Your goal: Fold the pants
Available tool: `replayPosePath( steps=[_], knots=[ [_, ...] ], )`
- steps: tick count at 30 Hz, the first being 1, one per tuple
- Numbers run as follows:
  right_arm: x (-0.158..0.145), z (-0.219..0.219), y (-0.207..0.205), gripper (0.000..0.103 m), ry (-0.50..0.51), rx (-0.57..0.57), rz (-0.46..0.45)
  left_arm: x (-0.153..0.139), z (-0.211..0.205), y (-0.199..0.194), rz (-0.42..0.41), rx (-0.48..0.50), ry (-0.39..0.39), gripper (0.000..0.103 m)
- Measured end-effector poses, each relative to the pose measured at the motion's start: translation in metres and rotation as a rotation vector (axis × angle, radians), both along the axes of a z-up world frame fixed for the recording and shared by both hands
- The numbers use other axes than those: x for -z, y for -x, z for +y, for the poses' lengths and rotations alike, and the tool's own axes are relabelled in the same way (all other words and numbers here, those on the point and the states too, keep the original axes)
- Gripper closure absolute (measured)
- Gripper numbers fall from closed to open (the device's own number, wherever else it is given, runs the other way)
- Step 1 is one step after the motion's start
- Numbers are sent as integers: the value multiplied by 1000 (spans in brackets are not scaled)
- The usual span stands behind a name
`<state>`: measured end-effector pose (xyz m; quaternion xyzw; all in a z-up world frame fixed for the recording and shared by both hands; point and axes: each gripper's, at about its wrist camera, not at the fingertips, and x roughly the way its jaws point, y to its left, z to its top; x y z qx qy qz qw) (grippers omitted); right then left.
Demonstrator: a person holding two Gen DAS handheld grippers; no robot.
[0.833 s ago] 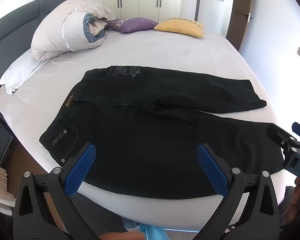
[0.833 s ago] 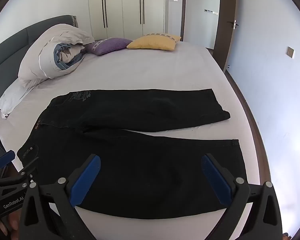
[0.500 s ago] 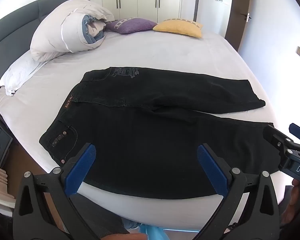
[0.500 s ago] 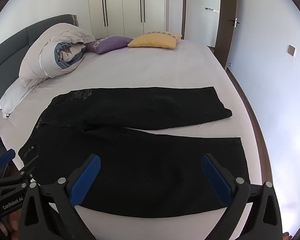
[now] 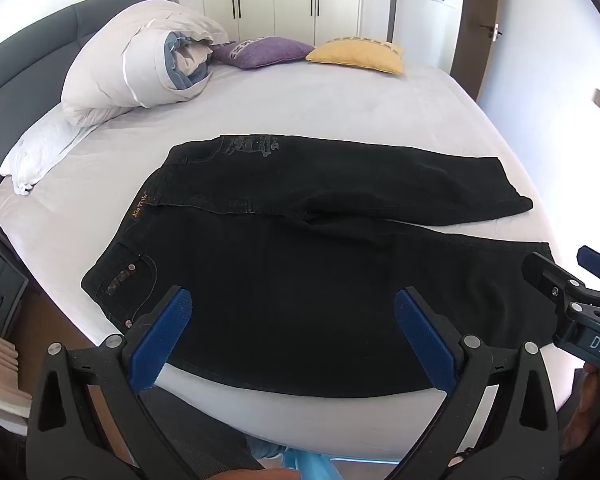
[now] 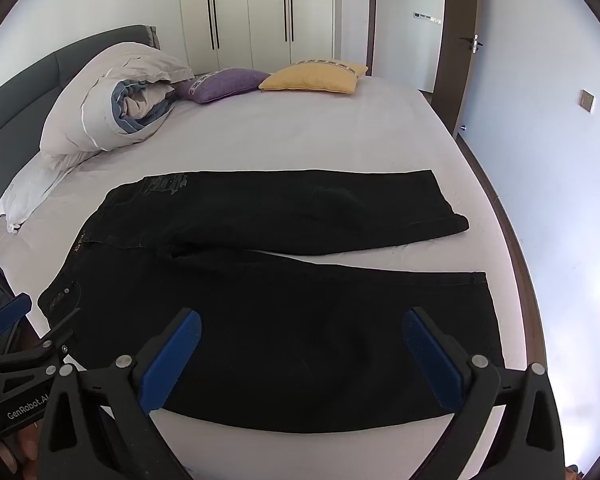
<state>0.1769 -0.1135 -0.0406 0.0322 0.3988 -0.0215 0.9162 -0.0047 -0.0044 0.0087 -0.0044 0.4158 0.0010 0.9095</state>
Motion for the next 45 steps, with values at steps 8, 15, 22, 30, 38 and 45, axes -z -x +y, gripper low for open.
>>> replayPosePath(
  steps=[8,15,22,30,38,45],
  knots=[
    [3,3,0,0,-3,-2,3,1,1,2,0,1,-1,0],
    [7,5,2,0,-5,-4,4,2,1,3,-1,1,0,0],
    [11,6,4,0,-7,-9,7,4,3,5,2,-3,2,0],
    [10,6,5,0,-8,-10,8,5,4,6,2,-3,1,0],
    [9,6,3,0,-9,-11,11,5,4,6,2,-5,1,0],
    [10,8,6,0,-7,-10,13,7,4,6,6,-7,1,0]
  ],
)
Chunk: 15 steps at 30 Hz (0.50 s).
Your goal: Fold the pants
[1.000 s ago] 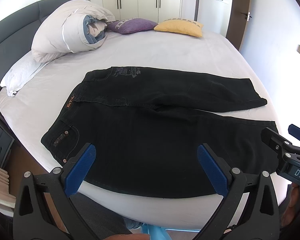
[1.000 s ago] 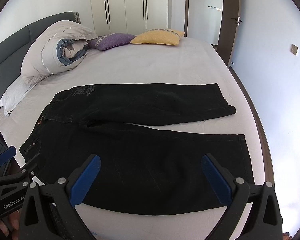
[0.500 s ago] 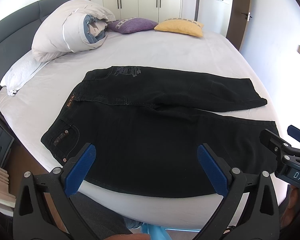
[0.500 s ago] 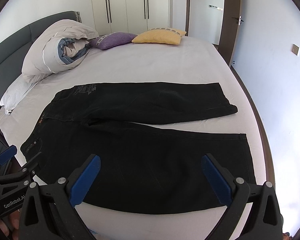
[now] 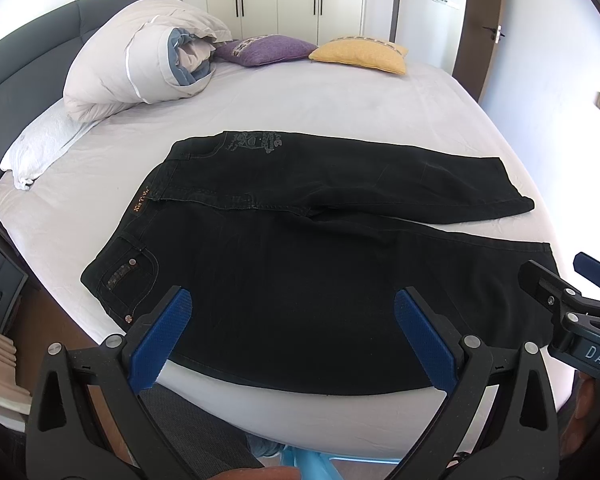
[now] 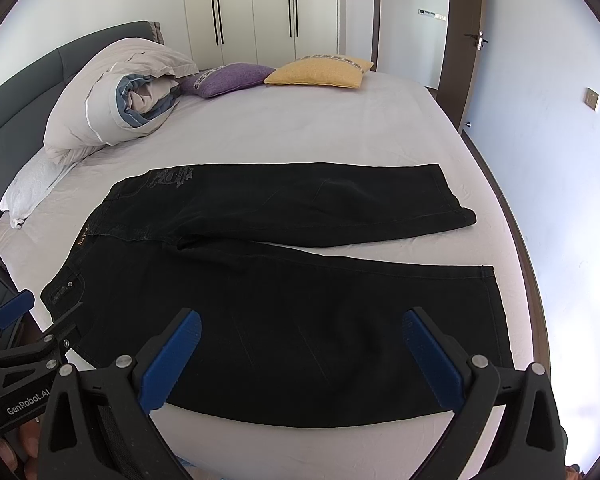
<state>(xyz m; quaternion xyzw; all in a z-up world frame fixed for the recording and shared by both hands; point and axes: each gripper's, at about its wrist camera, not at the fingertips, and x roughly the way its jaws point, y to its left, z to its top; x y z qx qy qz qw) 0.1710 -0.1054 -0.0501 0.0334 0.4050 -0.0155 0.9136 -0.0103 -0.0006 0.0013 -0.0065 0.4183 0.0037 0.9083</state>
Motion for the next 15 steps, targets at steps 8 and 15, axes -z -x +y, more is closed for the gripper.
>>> replayPosePath(
  steps=[8,15],
  knots=[
    [0,0,0,0,0,-1,1,0,0,0,0,0,0,0],
    [2,2,2,0,2,-3,2,2,0,-1,2,0,2,0]
  ],
)
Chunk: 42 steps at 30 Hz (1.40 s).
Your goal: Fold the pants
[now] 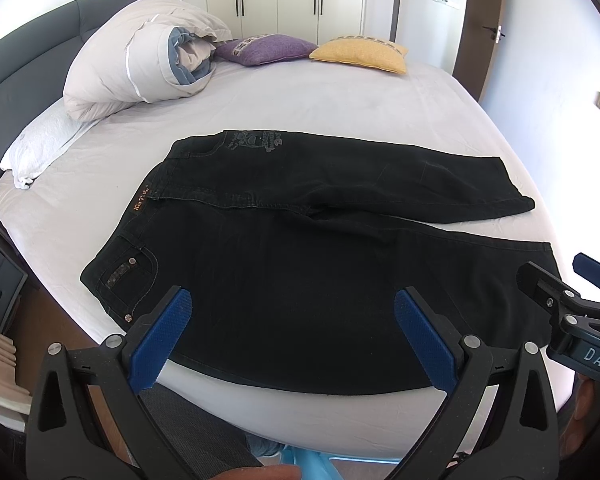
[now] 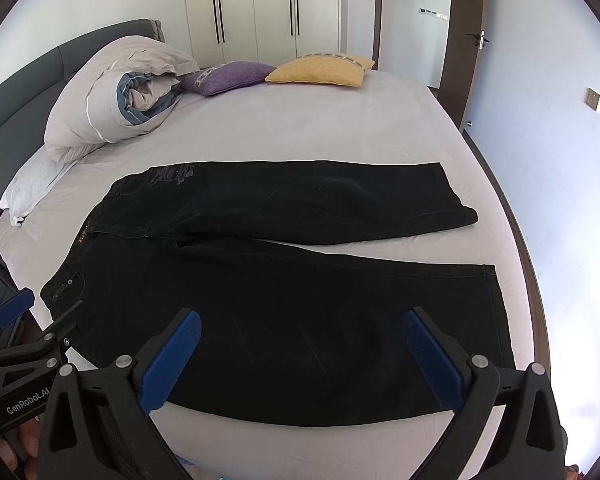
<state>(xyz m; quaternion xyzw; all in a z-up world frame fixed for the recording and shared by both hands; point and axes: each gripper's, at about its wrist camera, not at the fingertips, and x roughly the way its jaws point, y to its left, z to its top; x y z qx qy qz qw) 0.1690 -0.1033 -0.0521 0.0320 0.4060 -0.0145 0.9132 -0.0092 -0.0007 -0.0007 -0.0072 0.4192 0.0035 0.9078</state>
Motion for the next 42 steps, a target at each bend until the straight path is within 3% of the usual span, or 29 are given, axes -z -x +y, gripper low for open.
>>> replayPosePath(
  steps=[11,16,19,22,24,26,28,31,35,40,42],
  knots=[
    [4,6,3,0,4,-8,5,1,8,-5,-2,5,66,0],
    [6,-2,-8,0,-24,-44,7,-1,31,-17,-9,26,297,0],
    [2,-6,-27,0,-88,-103,11,-2,43,-36,3,25,374,0],
    [-7,-9,-45,0,-163,-167,-8,0,62,-64,9,-36,470,0],
    [-13,-12,-62,0,-190,-208,-34,0,79,-74,-61,-141,571,0],
    [-15,-15,-78,0,-179,-223,-47,2,88,-95,-16,-216,513,0],
    [-13,-21,-99,0,-192,-244,-43,9,91,-122,43,-246,366,0],
    [-8,-27,-137,0,-202,-271,-30,16,109,-148,19,-354,309,0],
    [3,-36,-188,0,-199,-321,0,21,143,-209,49,-360,354,1],
    [18,-30,-247,4,-164,-442,20,9,181,-290,34,-270,522,2],
    [23,-22,-267,12,-149,-510,29,0,189,-335,3,-205,595,16]
  ],
)
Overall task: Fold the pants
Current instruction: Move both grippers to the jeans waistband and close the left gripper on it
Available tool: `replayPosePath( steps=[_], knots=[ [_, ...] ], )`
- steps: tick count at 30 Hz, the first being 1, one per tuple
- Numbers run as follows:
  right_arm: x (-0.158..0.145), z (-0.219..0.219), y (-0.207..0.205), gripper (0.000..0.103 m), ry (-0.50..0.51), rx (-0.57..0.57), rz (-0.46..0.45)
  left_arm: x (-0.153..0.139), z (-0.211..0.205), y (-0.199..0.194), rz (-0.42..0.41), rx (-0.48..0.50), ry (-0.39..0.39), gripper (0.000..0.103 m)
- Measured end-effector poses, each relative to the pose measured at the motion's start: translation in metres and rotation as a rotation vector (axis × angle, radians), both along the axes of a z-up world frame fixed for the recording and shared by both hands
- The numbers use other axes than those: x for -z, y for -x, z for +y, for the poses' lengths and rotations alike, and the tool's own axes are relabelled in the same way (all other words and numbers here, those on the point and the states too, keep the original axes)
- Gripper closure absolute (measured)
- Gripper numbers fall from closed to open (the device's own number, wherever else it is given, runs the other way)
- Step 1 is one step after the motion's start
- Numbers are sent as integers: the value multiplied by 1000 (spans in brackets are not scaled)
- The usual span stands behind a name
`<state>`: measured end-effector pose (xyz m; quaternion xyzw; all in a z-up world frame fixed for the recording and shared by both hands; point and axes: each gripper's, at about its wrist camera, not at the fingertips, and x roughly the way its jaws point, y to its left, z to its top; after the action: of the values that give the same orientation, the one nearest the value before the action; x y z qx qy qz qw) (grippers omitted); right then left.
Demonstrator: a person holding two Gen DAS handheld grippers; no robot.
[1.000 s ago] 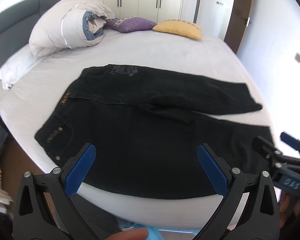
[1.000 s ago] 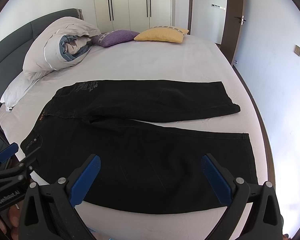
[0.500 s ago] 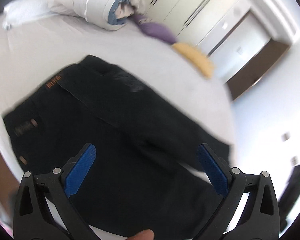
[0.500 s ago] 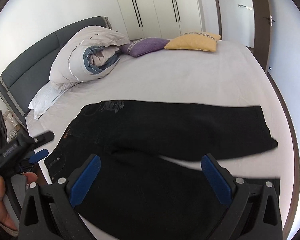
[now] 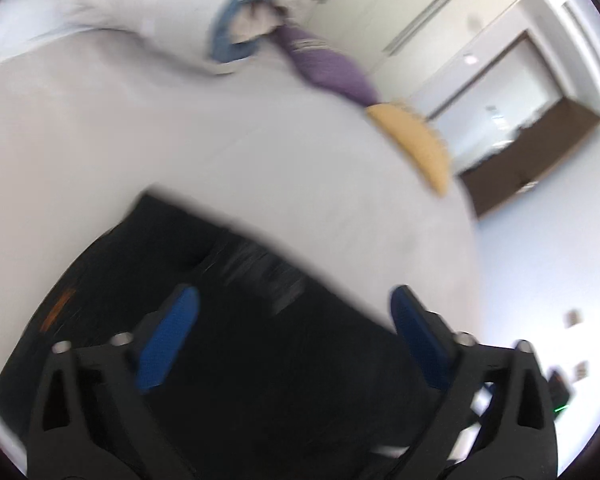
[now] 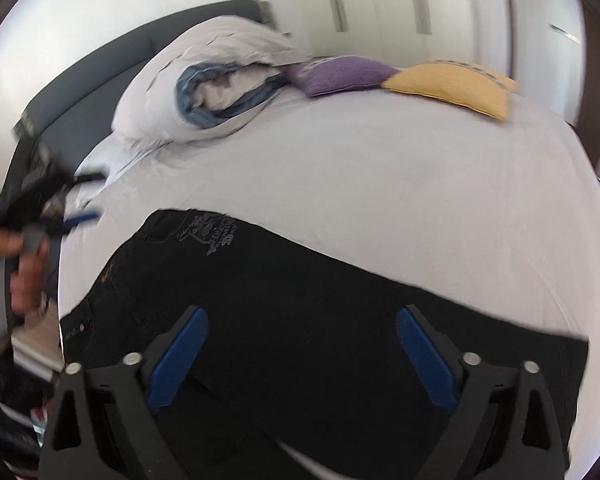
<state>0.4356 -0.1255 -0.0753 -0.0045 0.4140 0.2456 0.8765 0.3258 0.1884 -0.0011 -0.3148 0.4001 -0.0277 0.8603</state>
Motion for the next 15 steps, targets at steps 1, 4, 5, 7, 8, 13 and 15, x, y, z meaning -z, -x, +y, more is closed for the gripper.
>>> replayPosePath(
  steps=[1,4,5,7,8,13,15],
  knots=[
    [6,5,-12,14,11,-41,11,-6,1,-21,-36,23,-42,17],
    [17,13,-35,16,10,-112,31,-13,-12,-74,-50,183,-303,17],
    [20,16,-41,16,5,-145,36,-8,-21,-90,-43,270,-400,17],
    [24,22,-53,16,3,-199,43,11,-39,-113,-4,466,-598,17],
    [25,25,-59,16,3,-220,47,24,-45,-116,16,541,-645,17],
    [42,37,-87,19,33,-278,60,88,-47,-139,163,769,-888,17],
    [50,43,-93,23,42,-308,69,107,-41,-136,183,799,-890,17]
  ],
)
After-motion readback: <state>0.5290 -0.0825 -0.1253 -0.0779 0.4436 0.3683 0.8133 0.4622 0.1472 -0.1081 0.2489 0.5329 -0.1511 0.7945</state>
